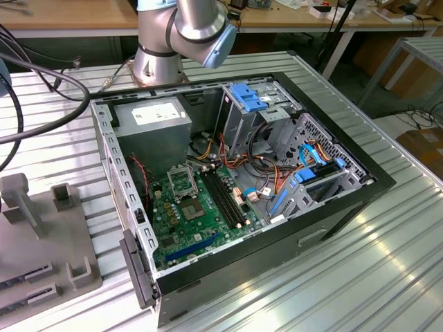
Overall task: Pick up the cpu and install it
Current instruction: 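Pick up the cpu and move it towards the insertion slot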
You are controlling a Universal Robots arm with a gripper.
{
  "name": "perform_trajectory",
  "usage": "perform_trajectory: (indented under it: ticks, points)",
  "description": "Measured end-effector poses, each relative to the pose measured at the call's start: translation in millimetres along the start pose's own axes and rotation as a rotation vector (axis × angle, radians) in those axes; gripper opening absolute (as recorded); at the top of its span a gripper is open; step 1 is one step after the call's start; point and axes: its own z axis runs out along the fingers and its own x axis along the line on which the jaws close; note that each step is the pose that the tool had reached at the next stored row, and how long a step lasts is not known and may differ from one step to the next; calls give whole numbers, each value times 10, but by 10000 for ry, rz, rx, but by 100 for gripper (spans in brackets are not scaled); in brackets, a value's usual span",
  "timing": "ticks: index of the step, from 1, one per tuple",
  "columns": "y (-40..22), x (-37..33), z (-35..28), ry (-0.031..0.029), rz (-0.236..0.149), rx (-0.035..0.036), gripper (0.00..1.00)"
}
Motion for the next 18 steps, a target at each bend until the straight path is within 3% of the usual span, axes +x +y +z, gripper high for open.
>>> perform_trajectory:
  ticks: [11,13,14,18]
  points:
    - [-4,0,-1,2,0,1,61]
    - [-4,-1,-1,2,0,1,59]
    - [-4,-1,-1,2,0,1,52]
    - [-4,-2,-10,0,0,0,52]
